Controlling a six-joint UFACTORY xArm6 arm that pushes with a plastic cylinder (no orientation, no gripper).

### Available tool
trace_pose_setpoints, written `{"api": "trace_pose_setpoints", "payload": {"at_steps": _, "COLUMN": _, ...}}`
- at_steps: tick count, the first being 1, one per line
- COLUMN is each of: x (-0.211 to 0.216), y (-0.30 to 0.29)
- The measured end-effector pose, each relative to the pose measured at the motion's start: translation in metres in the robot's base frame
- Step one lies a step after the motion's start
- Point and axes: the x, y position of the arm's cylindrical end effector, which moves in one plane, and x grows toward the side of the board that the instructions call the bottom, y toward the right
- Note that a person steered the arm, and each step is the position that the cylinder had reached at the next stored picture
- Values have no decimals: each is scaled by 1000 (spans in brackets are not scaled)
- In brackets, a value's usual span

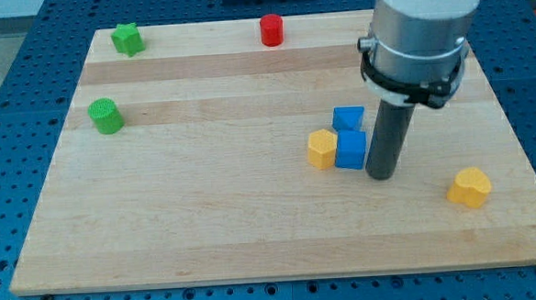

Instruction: Push the yellow hexagon to the center right of the board

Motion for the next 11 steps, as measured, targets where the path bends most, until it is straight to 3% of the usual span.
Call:
{"api": "trace_pose_setpoints", "payload": {"at_steps": 3, "x": -5, "y": -68}}
{"api": "trace_pose_setpoints", "payload": {"at_steps": 7, "x": -89, "y": -70}}
{"api": "trace_pose_setpoints", "payload": {"at_steps": 9, "x": -111, "y": -112}}
{"api": "trace_pose_setpoints", "payload": {"at_steps": 11, "x": -120, "y": -94}}
